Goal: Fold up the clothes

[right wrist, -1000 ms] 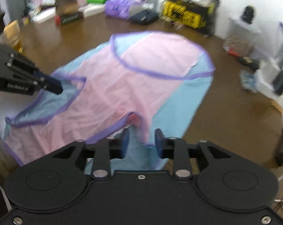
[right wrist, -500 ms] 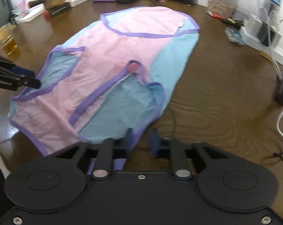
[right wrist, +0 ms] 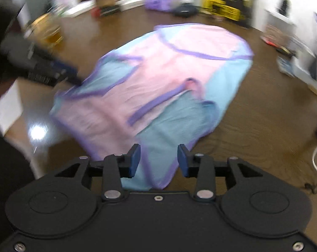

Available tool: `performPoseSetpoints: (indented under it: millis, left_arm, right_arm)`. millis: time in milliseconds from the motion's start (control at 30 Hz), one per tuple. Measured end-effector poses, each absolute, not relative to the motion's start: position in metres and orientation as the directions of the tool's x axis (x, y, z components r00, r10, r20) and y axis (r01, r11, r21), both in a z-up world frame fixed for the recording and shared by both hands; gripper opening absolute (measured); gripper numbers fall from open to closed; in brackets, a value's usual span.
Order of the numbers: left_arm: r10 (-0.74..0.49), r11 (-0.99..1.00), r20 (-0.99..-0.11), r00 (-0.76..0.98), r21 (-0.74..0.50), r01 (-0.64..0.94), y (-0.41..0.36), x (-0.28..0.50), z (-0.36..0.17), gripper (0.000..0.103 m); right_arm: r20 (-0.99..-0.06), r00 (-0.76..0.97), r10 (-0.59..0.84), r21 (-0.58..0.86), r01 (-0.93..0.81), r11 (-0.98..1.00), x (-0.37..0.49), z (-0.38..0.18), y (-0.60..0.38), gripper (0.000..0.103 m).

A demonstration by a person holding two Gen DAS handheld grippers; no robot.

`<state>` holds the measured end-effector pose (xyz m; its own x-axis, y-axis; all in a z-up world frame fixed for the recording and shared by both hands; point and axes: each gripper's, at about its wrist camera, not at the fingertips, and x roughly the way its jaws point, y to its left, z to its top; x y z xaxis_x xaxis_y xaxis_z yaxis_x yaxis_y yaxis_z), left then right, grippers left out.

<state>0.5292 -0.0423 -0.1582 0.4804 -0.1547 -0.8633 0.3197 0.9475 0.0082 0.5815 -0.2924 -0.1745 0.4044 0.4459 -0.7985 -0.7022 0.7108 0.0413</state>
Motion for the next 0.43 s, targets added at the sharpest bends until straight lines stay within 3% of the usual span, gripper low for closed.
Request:
performPoseSetpoints:
  millis: [33, 100, 133, 167, 433]
  left_arm:
    - [-0.156, 0.942, -0.854, 0.497, 0.024, 0.336, -0.044, 0.521, -0.154, 0.063]
    - [-0.143, 0.933, -0.831, 0.537, 0.067, 0.352, -0.048, 0.505, -0.145, 0.08]
    - [-0.132, 0.931, -0.823, 0.552, 0.089, 0.354, -0.05, 0.498, -0.141, 0.094]
    - [-0.126, 0.928, -0.817, 0.562, 0.103, 0.357, -0.051, 0.493, -0.138, 0.098]
    - [-0.138, 0.92, -0.829, 0.542, 0.094, 0.379, -0.051, 0.475, -0.135, 0.099]
  right_arm:
    - [-0.792, 0.405, 0.456, 0.045, -0.707, 0.706, 0.575, -0.174, -0.296, 0.056]
    - [-0.781, 0.406, 0.475, 0.051, -0.716, 0.696, 0.562, -0.172, -0.302, 0.056]
    - [-0.778, 0.407, 0.479, 0.056, -0.714, 0.698, 0.56, -0.172, -0.306, 0.056]
    - [-0.772, 0.407, 0.488, 0.067, -0.712, 0.699, 0.555, -0.171, -0.312, 0.056]
    - [-0.77, 0.442, 0.459, 0.028, -0.695, 0.718, 0.523, -0.162, -0.354, 0.066]
